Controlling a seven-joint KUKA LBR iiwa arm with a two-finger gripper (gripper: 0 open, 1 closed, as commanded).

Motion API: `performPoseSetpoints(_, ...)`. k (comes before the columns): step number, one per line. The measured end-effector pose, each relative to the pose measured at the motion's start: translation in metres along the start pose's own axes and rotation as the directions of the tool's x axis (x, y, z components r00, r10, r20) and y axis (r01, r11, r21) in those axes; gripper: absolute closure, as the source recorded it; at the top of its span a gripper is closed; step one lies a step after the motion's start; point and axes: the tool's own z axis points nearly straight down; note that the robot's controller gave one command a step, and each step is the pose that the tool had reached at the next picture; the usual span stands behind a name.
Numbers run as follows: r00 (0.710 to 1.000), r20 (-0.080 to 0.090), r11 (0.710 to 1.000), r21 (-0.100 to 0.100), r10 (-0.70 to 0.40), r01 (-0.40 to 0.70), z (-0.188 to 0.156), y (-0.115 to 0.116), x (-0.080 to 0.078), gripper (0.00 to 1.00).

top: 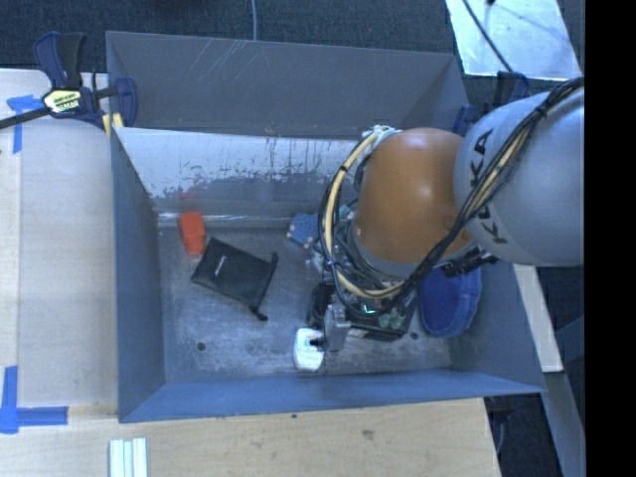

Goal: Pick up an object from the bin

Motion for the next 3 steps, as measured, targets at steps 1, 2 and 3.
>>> performPoseSetpoints(1, 0.999, 0.004, 0.999, -0.001, 0.053, -0.053, 0.083, 0.004, -0.036, 0.0)
performPoseSetpoints(2, 0.999, 0.013, 0.999, -0.005, 0.041, -0.041, 0.08, 0.063, -0.073, 0.0)
performPoseSetpoints(3, 0.999, 0.011, 0.999, -0.002, 0.046, -0.046, 0.08, 0.059, -0.072, 1.0)
